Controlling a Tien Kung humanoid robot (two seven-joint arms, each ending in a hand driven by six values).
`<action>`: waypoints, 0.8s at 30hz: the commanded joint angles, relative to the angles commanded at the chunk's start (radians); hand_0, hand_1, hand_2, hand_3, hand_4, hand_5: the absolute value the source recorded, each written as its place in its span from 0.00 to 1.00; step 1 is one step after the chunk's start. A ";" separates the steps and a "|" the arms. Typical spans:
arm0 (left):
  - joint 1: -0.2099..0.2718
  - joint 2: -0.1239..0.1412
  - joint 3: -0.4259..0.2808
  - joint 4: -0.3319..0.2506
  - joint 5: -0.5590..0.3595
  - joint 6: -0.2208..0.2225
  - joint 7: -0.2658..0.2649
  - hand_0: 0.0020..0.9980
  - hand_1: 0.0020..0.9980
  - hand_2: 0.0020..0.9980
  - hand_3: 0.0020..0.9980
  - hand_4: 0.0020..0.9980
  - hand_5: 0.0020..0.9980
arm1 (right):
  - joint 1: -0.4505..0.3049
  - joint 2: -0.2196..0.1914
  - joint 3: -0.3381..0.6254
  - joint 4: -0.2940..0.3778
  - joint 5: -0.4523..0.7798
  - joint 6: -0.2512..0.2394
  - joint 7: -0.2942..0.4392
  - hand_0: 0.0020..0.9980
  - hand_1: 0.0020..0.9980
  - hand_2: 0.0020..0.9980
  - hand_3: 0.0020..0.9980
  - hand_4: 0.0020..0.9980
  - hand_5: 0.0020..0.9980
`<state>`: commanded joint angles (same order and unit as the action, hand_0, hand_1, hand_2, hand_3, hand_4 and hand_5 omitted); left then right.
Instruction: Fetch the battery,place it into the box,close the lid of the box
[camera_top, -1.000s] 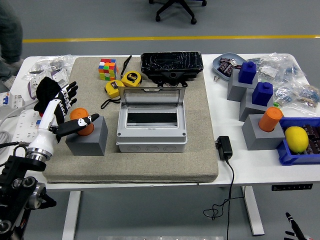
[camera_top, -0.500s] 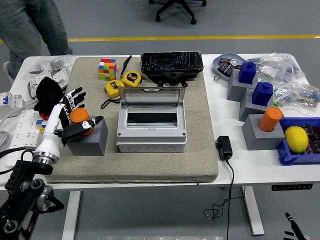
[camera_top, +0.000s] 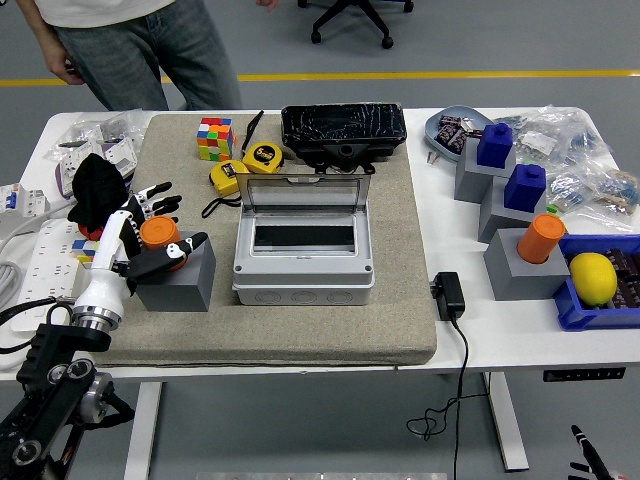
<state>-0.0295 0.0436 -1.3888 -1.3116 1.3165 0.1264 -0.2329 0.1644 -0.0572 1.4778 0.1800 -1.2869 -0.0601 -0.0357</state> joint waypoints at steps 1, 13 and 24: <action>0.000 0.000 0.000 0.000 0.000 0.001 0.000 0.62 0.71 0.66 0.71 1.00 0.00 | 0.000 0.000 0.001 0.000 -0.001 0.000 0.000 0.93 0.83 0.76 0.79 1.00 1.00; -0.003 -0.003 0.018 0.008 -0.015 0.011 -0.005 0.57 0.60 0.51 0.53 1.00 0.00 | 0.002 0.000 0.009 0.000 -0.014 -0.002 -0.001 0.93 0.83 0.76 0.79 1.00 1.00; -0.005 -0.009 0.050 0.015 -0.047 0.022 -0.016 0.54 0.53 0.46 0.47 1.00 0.00 | -0.001 0.000 0.014 0.000 -0.020 -0.002 0.000 0.94 0.83 0.76 0.79 1.00 1.00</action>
<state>-0.0341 0.0342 -1.3389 -1.2962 1.2694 0.1480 -0.2486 0.1633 -0.0575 1.4913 0.1800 -1.3070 -0.0621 -0.0359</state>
